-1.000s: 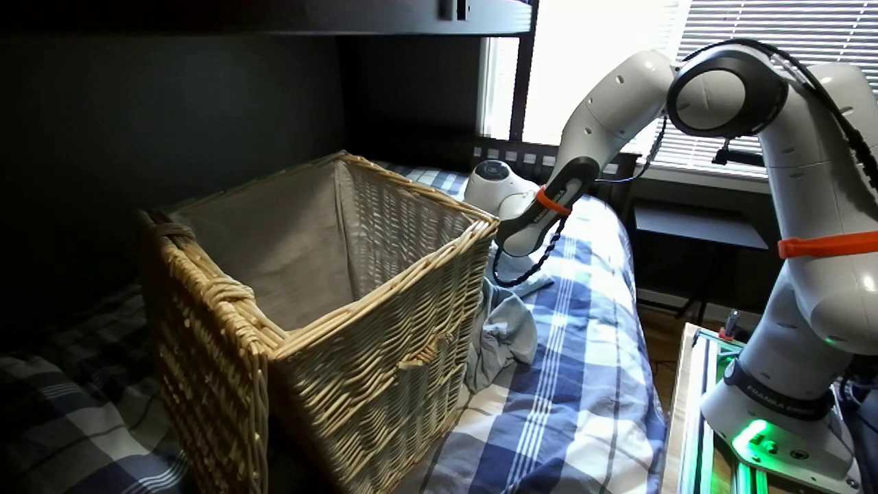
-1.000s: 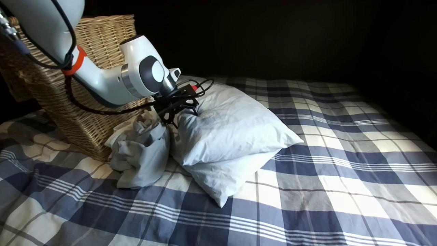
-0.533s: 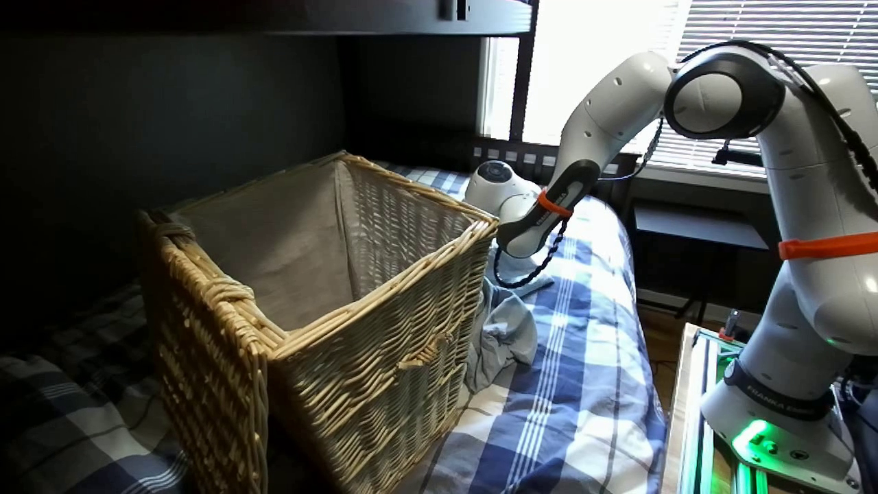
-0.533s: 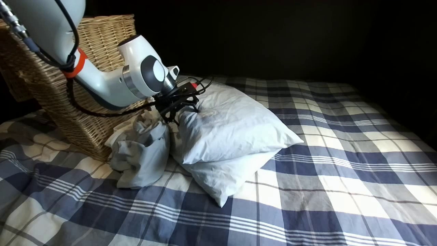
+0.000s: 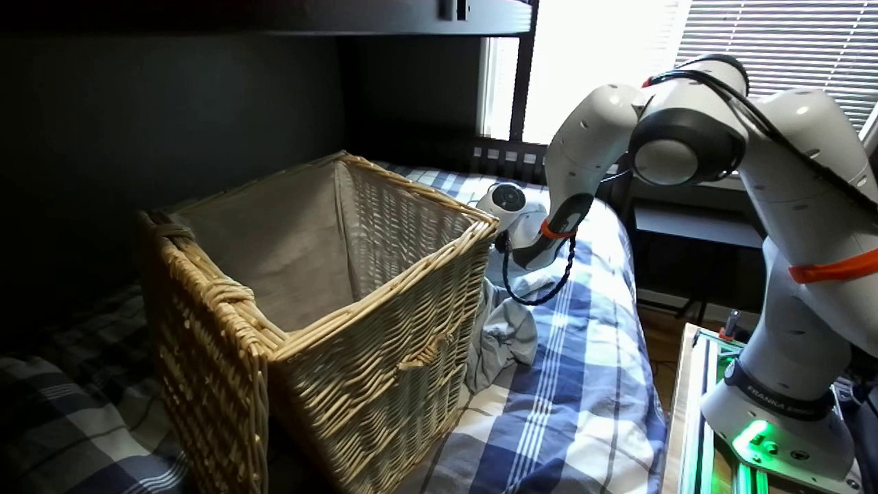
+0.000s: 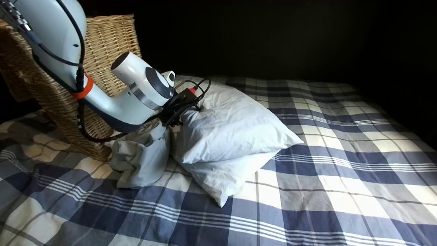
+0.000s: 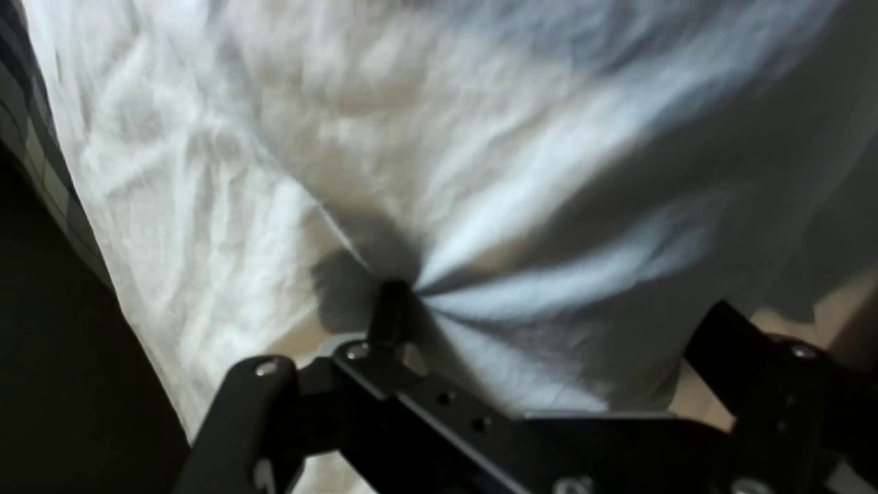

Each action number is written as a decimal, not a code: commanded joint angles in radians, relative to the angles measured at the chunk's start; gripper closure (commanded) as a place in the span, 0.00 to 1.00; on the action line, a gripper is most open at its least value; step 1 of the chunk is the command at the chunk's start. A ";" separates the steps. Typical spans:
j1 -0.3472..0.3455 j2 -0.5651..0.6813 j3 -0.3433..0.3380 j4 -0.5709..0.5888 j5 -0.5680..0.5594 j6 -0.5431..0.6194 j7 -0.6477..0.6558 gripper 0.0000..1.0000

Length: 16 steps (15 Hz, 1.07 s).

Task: Pick up a pillow and move it to the right

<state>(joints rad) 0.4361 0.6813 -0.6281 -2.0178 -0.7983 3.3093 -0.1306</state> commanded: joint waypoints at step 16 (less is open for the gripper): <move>0.275 0.200 -0.215 -0.037 0.502 0.084 -0.159 0.95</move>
<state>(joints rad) 0.7152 0.9097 -0.8537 -2.0468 -0.3498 3.4149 -0.2337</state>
